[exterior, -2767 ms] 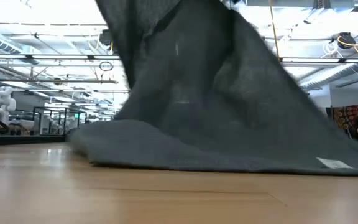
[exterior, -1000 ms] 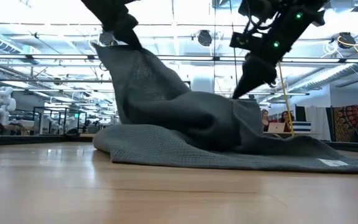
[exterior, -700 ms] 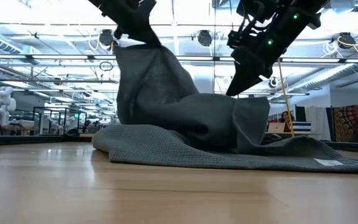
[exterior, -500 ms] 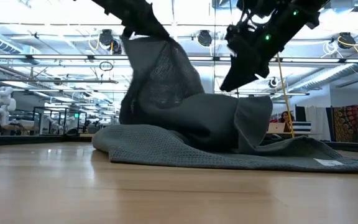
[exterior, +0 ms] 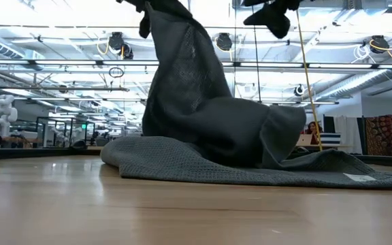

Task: Roll towel
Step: Fold the gray towel on the center of table

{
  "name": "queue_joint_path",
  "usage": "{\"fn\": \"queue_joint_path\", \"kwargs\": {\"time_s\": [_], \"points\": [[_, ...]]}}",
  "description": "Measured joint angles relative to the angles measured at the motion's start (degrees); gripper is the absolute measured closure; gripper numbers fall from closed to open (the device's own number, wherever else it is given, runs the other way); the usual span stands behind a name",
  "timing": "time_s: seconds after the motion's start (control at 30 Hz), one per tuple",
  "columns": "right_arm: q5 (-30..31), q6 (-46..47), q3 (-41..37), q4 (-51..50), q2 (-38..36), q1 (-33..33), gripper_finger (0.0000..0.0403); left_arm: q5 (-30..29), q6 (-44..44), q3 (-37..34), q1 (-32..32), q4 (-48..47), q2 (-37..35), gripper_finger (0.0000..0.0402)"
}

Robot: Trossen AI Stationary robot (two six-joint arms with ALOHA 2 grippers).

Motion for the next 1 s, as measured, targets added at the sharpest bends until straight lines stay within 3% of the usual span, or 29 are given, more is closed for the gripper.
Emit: {"fn": "queue_joint_path", "kwargs": {"time_s": [0.2, 0.27, 0.37, 0.47, 0.63, 0.8, 1.0], "points": [[-0.3, -7.4, 1.0, -3.6, 2.9, -3.9, 0.0122, 0.8, 0.4, 3.0, -2.1, 0.2, 0.0, 0.0401], [-4.9, -9.6, 1.0, -0.7, 4.9, -6.0, 0.0115, 0.6, 0.4, 3.0, -2.5, -0.3, 0.0, 0.0401], [-17.0, -8.9, 1.1, 5.6, 8.7, -8.5, 0.0115, 0.7, 0.5, 3.0, -3.1, -1.8, 0.0, 0.0401], [-24.4, -6.4, 2.7, 6.3, 12.9, -9.3, 0.0123, 2.5, 2.3, 3.0, -3.1, -3.2, 0.0, 0.0401], [-24.2, -5.7, 7.9, 6.0, 18.6, -8.0, 0.0141, 3.9, 6.2, 3.0, -2.9, -3.5, 0.0, 0.0401], [-19.0, -7.8, 12.5, 4.5, 21.7, -7.0, 0.0206, 4.0, 7.8, 3.0, -2.8, -3.9, 0.0, 0.0401], [-14.7, -6.4, 14.9, -0.1, 21.8, -6.9, 0.0362, 1.6, 5.8, 3.0, -1.3, -5.9, 0.0, 0.04]]}}
